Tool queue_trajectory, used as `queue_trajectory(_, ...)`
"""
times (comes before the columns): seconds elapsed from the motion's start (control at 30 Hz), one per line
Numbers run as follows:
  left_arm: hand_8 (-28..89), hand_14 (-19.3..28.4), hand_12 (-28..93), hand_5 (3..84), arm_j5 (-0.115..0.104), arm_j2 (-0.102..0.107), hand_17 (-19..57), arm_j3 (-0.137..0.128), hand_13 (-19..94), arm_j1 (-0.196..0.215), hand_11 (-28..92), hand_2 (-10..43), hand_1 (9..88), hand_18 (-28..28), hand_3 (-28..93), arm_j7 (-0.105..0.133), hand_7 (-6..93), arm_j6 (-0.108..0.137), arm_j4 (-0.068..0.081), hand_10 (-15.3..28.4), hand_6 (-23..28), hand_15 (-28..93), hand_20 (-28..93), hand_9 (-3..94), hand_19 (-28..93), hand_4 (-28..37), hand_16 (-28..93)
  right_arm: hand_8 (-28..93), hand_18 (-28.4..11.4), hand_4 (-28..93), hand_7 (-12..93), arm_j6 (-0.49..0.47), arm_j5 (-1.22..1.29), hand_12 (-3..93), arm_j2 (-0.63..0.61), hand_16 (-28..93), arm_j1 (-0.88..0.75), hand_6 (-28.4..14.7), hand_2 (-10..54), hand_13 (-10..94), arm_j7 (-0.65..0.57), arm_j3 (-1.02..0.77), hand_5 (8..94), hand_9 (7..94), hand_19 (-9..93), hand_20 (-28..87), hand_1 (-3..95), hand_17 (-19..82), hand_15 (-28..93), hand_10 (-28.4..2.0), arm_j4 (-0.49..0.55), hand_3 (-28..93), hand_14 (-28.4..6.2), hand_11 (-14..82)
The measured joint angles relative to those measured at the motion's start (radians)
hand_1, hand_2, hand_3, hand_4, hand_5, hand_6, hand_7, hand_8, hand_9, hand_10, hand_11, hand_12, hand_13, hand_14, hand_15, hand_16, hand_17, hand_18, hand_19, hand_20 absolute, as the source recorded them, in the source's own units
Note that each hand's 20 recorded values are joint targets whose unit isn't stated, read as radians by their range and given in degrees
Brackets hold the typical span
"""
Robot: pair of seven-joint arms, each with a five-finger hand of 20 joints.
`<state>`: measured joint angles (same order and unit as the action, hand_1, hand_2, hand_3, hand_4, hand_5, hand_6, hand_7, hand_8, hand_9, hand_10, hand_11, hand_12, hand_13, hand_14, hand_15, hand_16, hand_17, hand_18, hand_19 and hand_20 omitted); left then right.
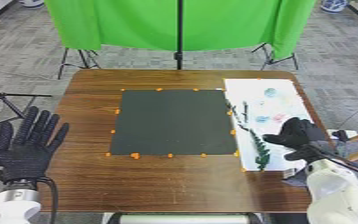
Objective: Arrange flowers
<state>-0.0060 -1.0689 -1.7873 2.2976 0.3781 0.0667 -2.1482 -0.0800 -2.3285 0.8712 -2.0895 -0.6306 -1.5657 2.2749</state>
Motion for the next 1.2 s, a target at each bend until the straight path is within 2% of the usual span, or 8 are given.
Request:
queue_trajectory(0.1, -9, 12.2, 12, 42.7, -0.006, 0.0, -3.6, 0.002, 27, 0.0, 19, 15.7, 25.1, 12.2, 70, -0.001, 15.9, -0.002, 0.001, 14.3, 6.2, 22, 13, 37.6, 27, -28.3, -4, -11, -24.2, -27, 40, -0.013, -0.076, 23.4, 0.003, 23, 0.0, -4.6, -9.5, 57, 0.005, 0.003, 56.8, 62.0, 80, 38, 23.2, 31, 47, -18.9, -0.014, 68, -16.0, 22.6)
queue_trajectory(0.37, -9, 12.5, 13, 43.1, -0.021, 0.0, -3.8, 0.004, 28, 0.002, 20, 15.9, 25.2, 12.5, 70, -0.001, 16.2, -0.013, 0.001, 14.4, 6.4, 24, 13, 38.2, 28, -28.3, -4, -7, -24.6, -28, 26, -0.126, -0.08, 23.0, 0.002, 23, 0.062, -5.6, -9.5, 59, -0.055, 0.124, 60.2, 64.9, 85, 41, 24.3, 34, 48, -19.1, -0.039, 65, -15.9, 21.4)
queue_trajectory(0.6, -9, 12.9, 13, 43.3, -0.029, -0.001, -4.0, 0.008, 28, 0.002, 21, 16.0, 25.1, 13.1, 70, -0.004, 16.4, -0.012, 0.001, 14.8, 6.5, 26, 14, 38.6, 29, -28.3, -4, -6, -25.1, -28, 20, -0.121, -0.055, 21.8, 0.031, 23, 0.093, -6.0, -9.5, 59, -0.086, 0.166, 59.1, 63.0, 86, 42, 28.2, 34, 49, -19.7, -0.074, 62, -16.4, 18.7)
queue_trajectory(0.83, -9, 13.9, 14, 43.5, -0.046, -0.002, -4.3, 0.015, 29, 0.001, 22, 16.0, 25.0, 13.4, 70, -0.012, 16.9, -0.008, 0.001, 15.0, 6.6, 30, 14, 38.6, 31, -28.3, -4, -6, -24.9, -28, 24, -0.084, -0.151, 23.0, 0.061, 23, 0.137, -5.6, -9.5, 63, -0.135, 0.253, 64.4, 68.1, 88, 40, 36.1, 38, 50, -18.5, -0.126, 66, -14.7, 24.3)
queue_trajectory(1.0, -10, 14.1, 14, 43.4, -0.056, -0.002, -4.5, 0.022, 29, -0.004, 22, 16.0, 25.0, 13.6, 70, -0.02, 17.0, -0.006, 0.004, 15.1, 6.6, 31, 14, 38.6, 31, -28.3, -4, -7, -24.8, -28, 33, 0.018, -0.286, 24.2, 0.061, 24, 0.176, -4.2, -9.5, 65, -0.194, 0.352, 64.6, 69.3, 89, 38, 43.0, 39, 51, -17.4, -0.194, 73, -13.9, 28.3)
queue_trajectory(1.07, -10, 14.1, 14, 43.4, -0.058, -0.002, -4.5, 0.023, 29, -0.005, 22, 16.0, 25.0, 13.6, 70, -0.022, 17.1, -0.005, 0.005, 15.1, 6.6, 31, 14, 38.6, 31, -28.3, -4, 9, -24.8, -28, 35, 0.034, -0.302, 24.9, 0.062, 24, 0.182, -3.3, -9.5, 66, -0.202, 0.368, 63.9, 70.2, 90, 38, 48.1, 39, 52, -16.6, -0.206, 71, -13.1, 30.6)
queue_trajectory(1.13, -10, 14.1, 14, 43.4, -0.059, -0.003, -4.5, 0.023, 29, -0.006, 22, 16.0, 25.0, 13.6, 70, -0.023, 17.2, -0.005, 0.005, 15.1, 6.7, 31, 14, 38.6, 32, -28.3, -4, 13, -24.8, -28, 36, 0.034, -0.302, 25.3, 0.066, 24, 0.185, -3.0, -9.5, 66, -0.201, 0.37, 64.0, 70.5, 90, 37, 49.6, 39, 52, -16.3, -0.208, 70, -13.0, 31.3)
queue_trajectory(1.2, -10, 14.1, 14, 43.3, -0.06, -0.003, -4.6, 0.023, 29, -0.006, 22, 16.0, 25.0, 13.7, 70, -0.023, 17.0, -0.004, 0.006, 15.2, 6.7, 32, 14, 38.7, 32, -28.3, -4, 18, -24.4, -28, 37, 0.034, -0.304, 41.3, 0.069, 37, 0.189, -1.9, -9.5, 69, -0.197, 0.372, 66.5, 75.7, 90, 37, 60.1, 40, 51, -13.2, -0.21, 59, -9.7, 23.8)
